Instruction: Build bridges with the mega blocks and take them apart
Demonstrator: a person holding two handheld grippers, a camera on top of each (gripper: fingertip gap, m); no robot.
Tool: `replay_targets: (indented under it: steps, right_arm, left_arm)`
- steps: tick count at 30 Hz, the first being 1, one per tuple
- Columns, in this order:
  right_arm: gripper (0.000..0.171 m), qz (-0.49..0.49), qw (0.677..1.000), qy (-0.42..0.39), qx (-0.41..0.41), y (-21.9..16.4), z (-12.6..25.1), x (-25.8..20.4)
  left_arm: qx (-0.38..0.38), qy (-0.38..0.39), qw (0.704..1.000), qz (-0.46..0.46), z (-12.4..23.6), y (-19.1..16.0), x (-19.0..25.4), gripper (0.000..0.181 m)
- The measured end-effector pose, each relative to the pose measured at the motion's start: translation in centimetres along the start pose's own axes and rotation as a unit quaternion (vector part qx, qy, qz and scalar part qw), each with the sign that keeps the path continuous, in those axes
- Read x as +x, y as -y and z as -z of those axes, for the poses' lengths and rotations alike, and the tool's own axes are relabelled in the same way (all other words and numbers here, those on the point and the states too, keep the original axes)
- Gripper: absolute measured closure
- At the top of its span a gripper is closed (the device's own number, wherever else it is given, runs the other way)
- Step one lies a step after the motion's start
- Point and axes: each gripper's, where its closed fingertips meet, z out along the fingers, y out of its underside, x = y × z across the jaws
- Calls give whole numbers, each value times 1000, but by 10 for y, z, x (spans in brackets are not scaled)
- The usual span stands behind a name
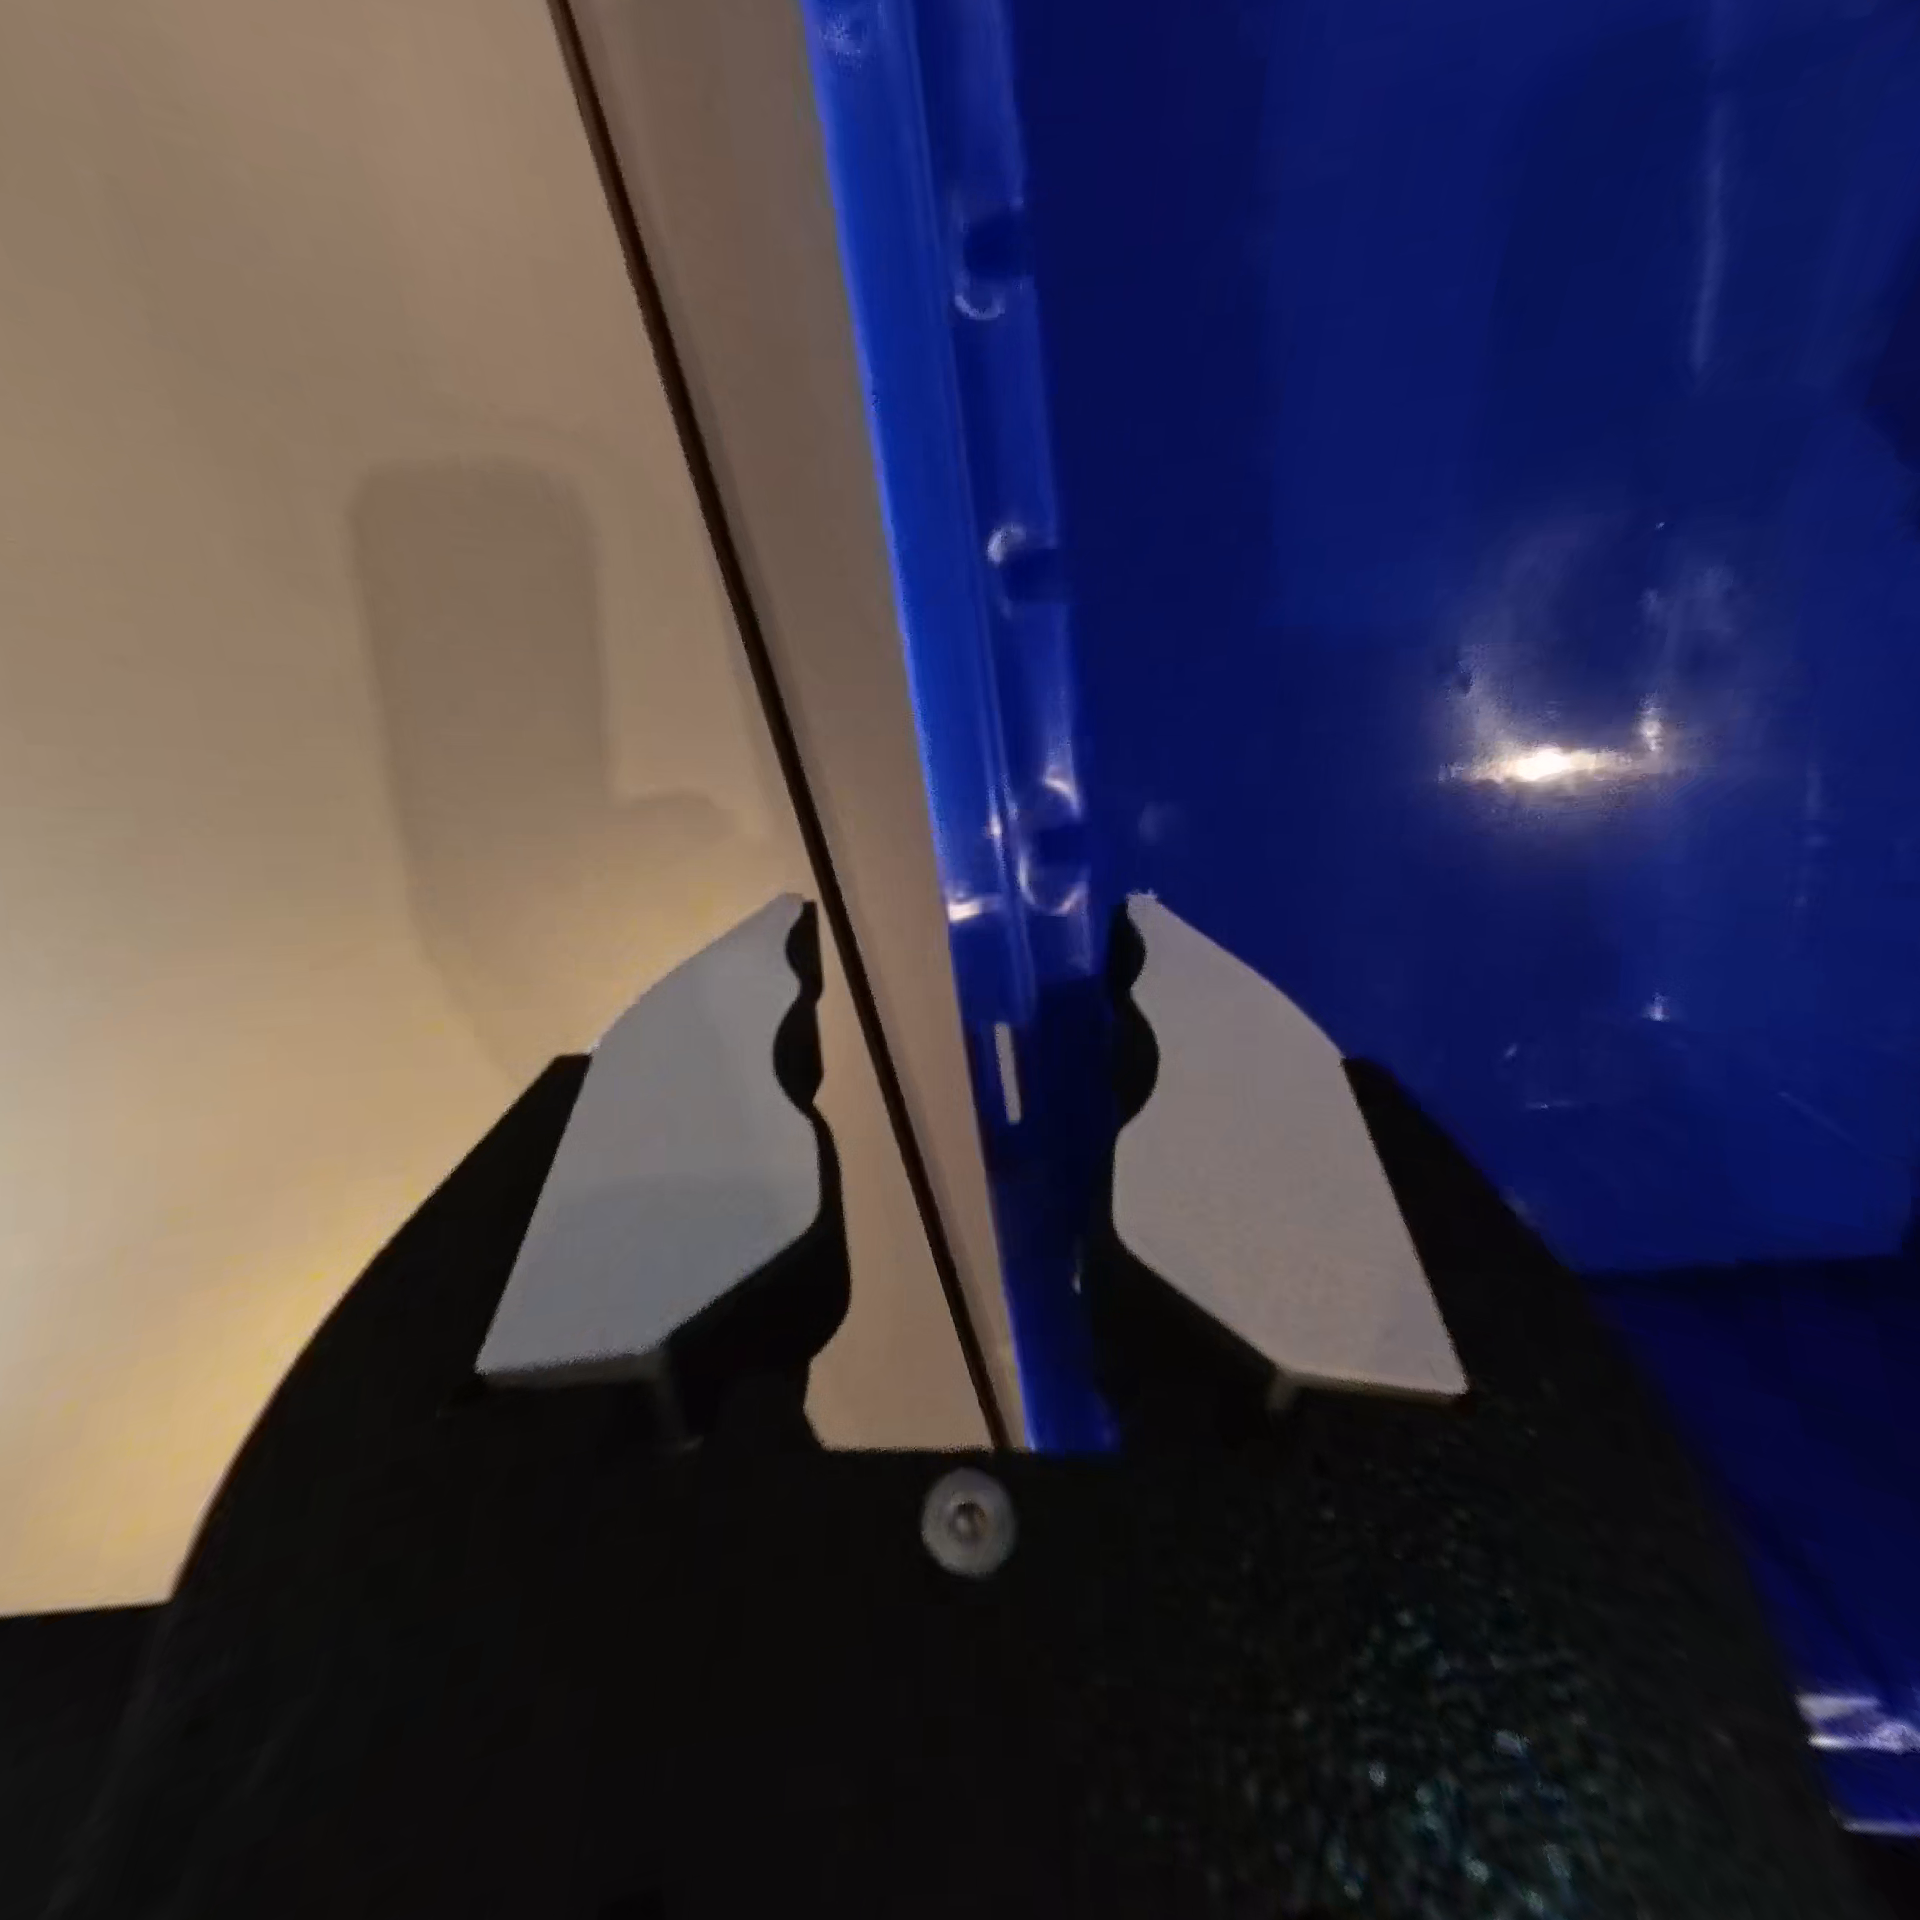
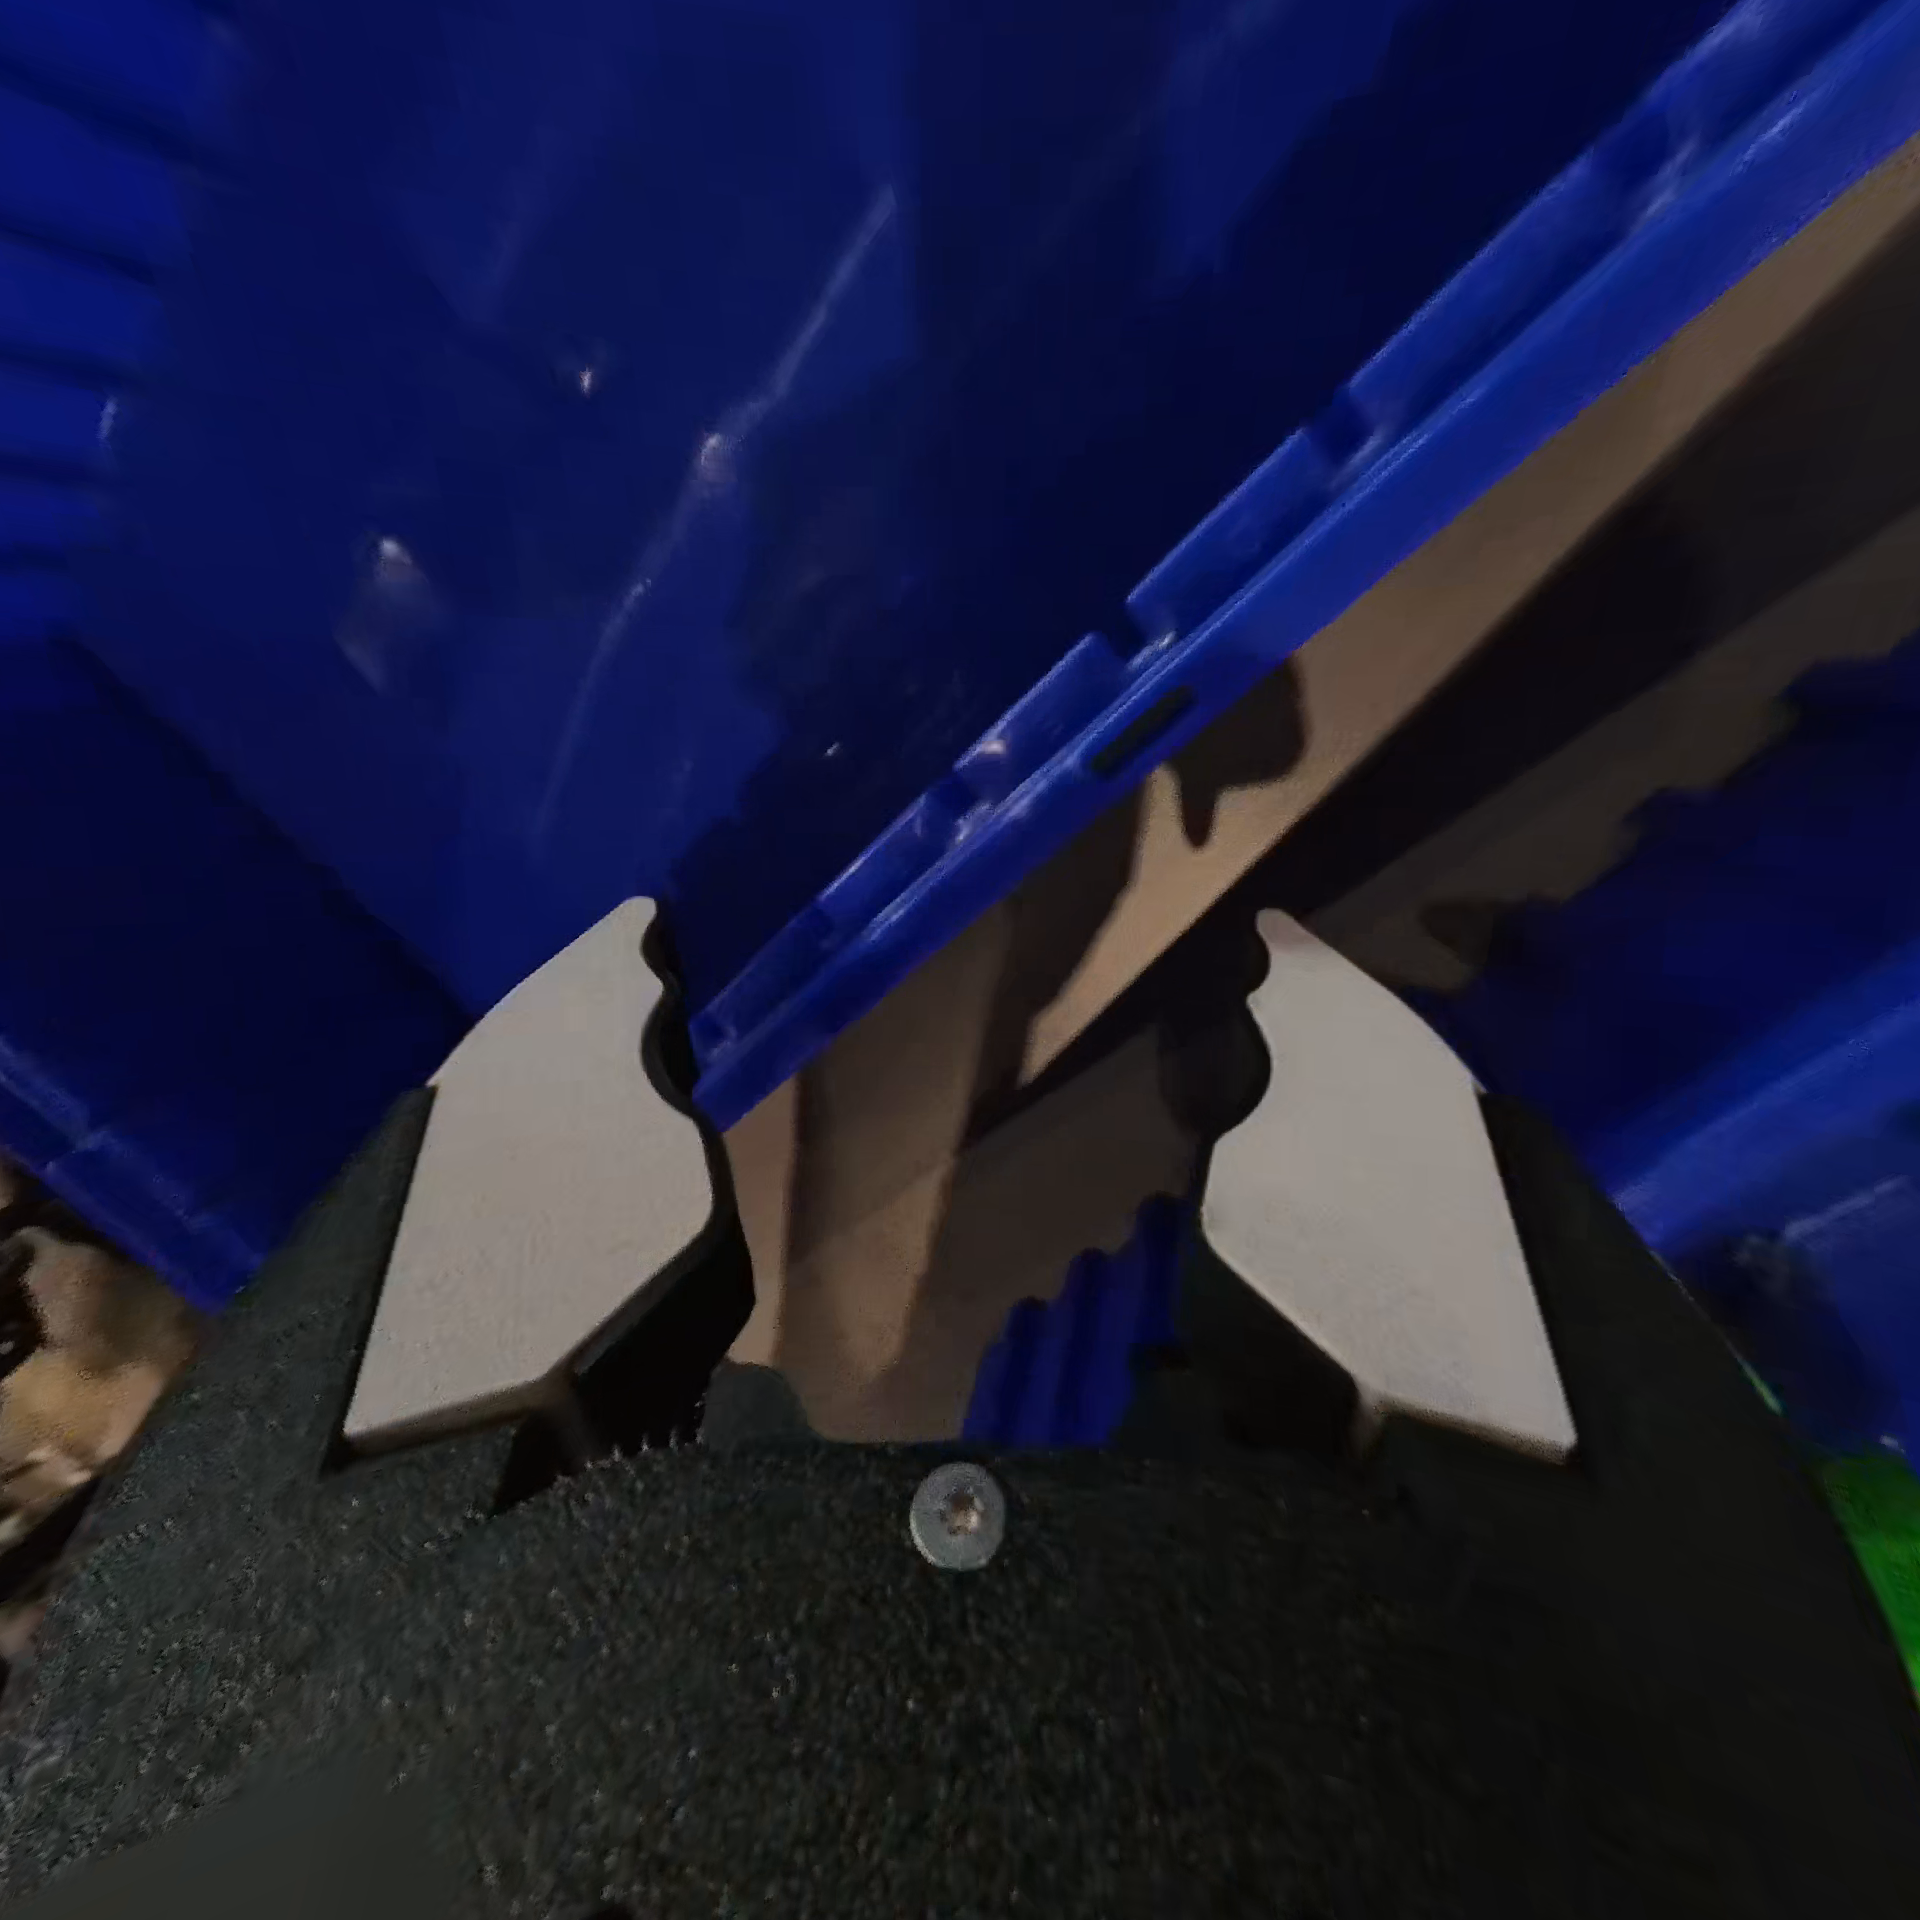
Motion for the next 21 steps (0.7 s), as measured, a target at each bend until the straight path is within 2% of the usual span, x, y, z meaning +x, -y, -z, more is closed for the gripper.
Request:
replay_targets:
  steps: [3,6,8,10,13,14,16,17,21]
  right_arm:
    - [78,-24,999,30,-5,2,-18,-9]
    - [99,-37,998,48,19,10,-26,-15]
    - [105,-42,997,66,13,10,-32,-20]
    - [105,-44,996,73,3,8,-36,-22]
    - [112,-41,996,84,1,11,-34,-19]
    - [116,-47,994,93,13,15,-32,-18]
    - [135,-54,991,112,48,26,-26,-15]
    - [137,-54,990,119,48,27,-26,-13]
    - [142,-44,988,135,53,33,-23,-13]
  left_arm:
    - [-35,4,999,-19,-14,-5,7,134]
    - [-65,33,997,-33,-21,-10,4,138]
    - [-68,3,998,-2,-21,-11,8,143]
    - [-72,-43,996,29,-19,-14,16,152]
    - [-73,-95,992,42,-16,-20,26,157]
    - [-67,-110,991,49,-15,-22,30,158]
    - [-42,-149,985,74,-10,-22,39,161]
    - [-31,-161,983,82,-7,-23,43,163]
    - [-13,-136,986,93,5,-27,46,163]
